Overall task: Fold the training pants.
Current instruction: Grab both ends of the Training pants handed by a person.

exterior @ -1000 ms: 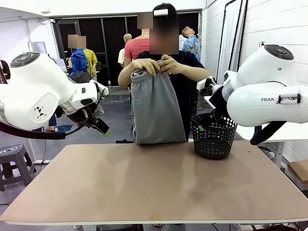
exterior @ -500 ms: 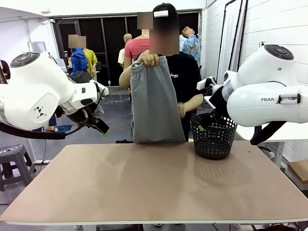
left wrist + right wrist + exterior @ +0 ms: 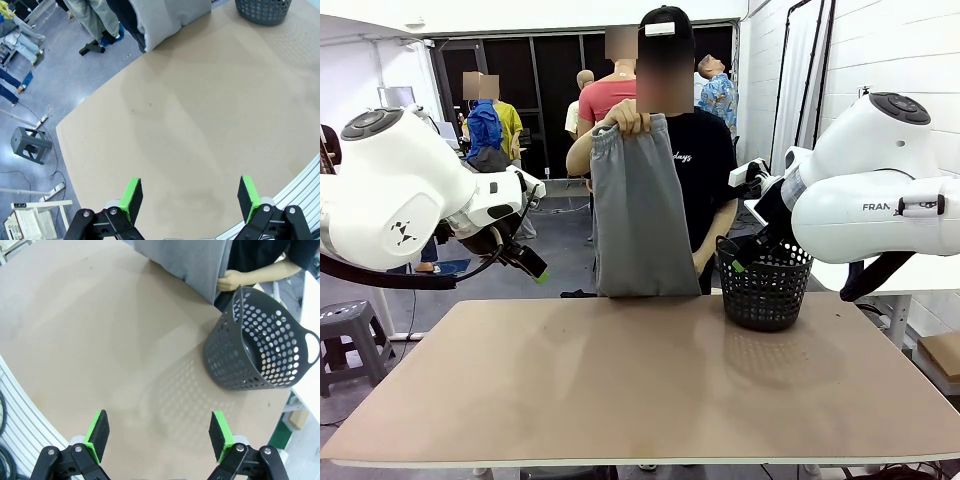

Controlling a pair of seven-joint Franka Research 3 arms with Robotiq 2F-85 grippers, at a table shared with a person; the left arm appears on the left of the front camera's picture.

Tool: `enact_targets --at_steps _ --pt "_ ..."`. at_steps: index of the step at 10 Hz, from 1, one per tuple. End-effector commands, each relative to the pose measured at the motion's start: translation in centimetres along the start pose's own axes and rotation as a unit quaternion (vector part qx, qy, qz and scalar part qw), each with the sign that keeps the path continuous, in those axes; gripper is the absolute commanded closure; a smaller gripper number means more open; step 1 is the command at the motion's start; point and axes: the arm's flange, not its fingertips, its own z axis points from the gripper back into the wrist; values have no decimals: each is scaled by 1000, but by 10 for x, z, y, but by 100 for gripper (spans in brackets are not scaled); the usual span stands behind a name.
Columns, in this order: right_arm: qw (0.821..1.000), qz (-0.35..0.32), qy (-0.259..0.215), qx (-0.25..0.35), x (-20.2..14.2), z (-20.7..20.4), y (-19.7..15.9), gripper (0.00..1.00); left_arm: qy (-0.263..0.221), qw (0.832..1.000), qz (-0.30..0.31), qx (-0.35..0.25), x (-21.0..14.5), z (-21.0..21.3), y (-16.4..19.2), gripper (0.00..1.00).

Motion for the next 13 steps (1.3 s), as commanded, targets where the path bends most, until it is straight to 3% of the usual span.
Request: enact_targets --at_steps 1,13 --pt "1000 1 -1 6 0 0 0 0 0 1000 -3 -2 0 0 1 0" --pt "1000 1 -1 6 0 0 0 0 0 1000 -3 -2 0 0 1 0"
